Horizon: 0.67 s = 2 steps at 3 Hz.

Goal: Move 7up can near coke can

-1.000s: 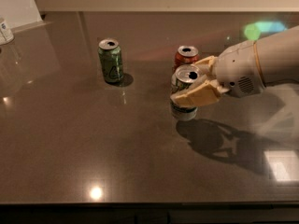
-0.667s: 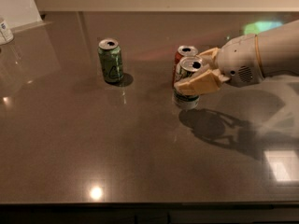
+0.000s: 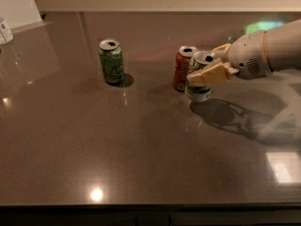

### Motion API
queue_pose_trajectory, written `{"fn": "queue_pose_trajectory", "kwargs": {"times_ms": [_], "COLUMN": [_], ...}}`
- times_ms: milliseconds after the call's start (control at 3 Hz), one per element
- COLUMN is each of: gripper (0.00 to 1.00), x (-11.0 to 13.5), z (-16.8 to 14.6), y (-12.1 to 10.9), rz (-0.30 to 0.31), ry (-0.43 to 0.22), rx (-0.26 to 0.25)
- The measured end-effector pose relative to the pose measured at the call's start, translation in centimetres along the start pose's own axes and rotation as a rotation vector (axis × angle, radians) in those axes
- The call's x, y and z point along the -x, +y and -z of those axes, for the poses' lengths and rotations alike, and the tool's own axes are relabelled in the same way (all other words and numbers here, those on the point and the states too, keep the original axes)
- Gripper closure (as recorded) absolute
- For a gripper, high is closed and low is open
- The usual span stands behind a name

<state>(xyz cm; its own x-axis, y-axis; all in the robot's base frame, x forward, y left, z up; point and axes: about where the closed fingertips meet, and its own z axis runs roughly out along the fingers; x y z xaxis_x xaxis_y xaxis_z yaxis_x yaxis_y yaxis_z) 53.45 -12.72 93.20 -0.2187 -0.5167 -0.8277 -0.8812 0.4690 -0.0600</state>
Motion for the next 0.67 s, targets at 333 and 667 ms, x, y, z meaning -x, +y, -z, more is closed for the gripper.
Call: {"fn": "queue_pose_trajectory", "kwargs": {"times_ms": [333,667], "gripper": [0.83,0.59], "x": [-1.1,-2.1], "z": [0.0,-0.3], "y": [-1.2,-2.1], "rz": [-0.021,-0.042], "ry": [0.012,0.021], "rx": [-0.027,-0.045]}}
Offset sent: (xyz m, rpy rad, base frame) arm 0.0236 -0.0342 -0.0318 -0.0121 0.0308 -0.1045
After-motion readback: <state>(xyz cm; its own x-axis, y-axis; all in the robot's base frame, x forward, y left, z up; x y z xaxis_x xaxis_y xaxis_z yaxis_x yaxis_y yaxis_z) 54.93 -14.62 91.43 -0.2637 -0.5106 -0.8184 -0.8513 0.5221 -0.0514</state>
